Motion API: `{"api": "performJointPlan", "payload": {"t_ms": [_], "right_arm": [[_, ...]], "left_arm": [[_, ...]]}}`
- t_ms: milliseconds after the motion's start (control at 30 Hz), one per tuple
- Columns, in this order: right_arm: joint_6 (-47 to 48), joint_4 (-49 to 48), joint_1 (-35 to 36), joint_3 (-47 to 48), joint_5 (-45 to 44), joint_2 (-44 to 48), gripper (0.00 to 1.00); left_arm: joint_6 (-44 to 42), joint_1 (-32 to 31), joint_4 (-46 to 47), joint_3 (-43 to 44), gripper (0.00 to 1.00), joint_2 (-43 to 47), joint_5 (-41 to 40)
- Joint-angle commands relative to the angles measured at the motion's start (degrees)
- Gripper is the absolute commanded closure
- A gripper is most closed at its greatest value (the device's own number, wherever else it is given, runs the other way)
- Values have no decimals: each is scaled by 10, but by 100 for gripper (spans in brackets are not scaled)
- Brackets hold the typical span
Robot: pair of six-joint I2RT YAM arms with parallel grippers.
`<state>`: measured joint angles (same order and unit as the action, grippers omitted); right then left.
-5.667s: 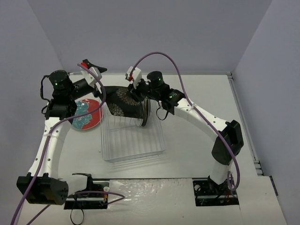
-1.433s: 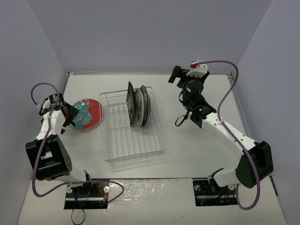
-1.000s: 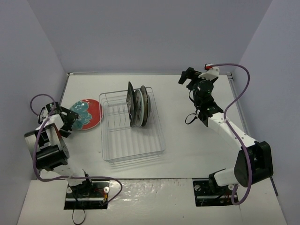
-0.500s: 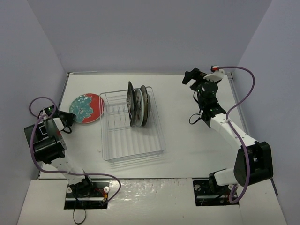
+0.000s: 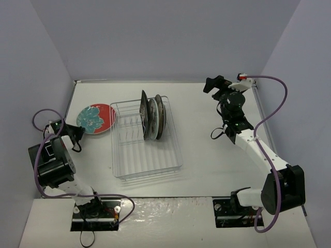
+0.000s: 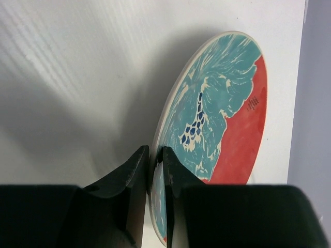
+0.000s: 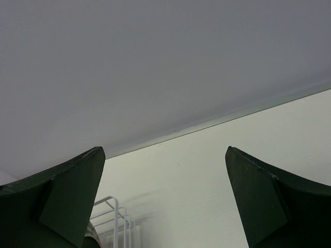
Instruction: Load the plates into the dish rack
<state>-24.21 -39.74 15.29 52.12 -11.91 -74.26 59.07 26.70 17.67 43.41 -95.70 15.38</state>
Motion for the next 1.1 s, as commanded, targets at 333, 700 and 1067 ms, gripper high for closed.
{"api": "performJointPlan", "payload": {"t_ms": [333, 700, 1067], "right_arm": [[36, 2, -5, 34, 50, -15, 0], [31, 7, -5, 42, 75, -32, 0], [43, -1, -5, 52, 139, -48, 0]], "left_arm": [[-33, -29, 76, 14, 100, 191, -42], [-123, -31, 51, 89, 100, 237, -18], [-165, -31, -2, 169, 100, 271, 17]]}}
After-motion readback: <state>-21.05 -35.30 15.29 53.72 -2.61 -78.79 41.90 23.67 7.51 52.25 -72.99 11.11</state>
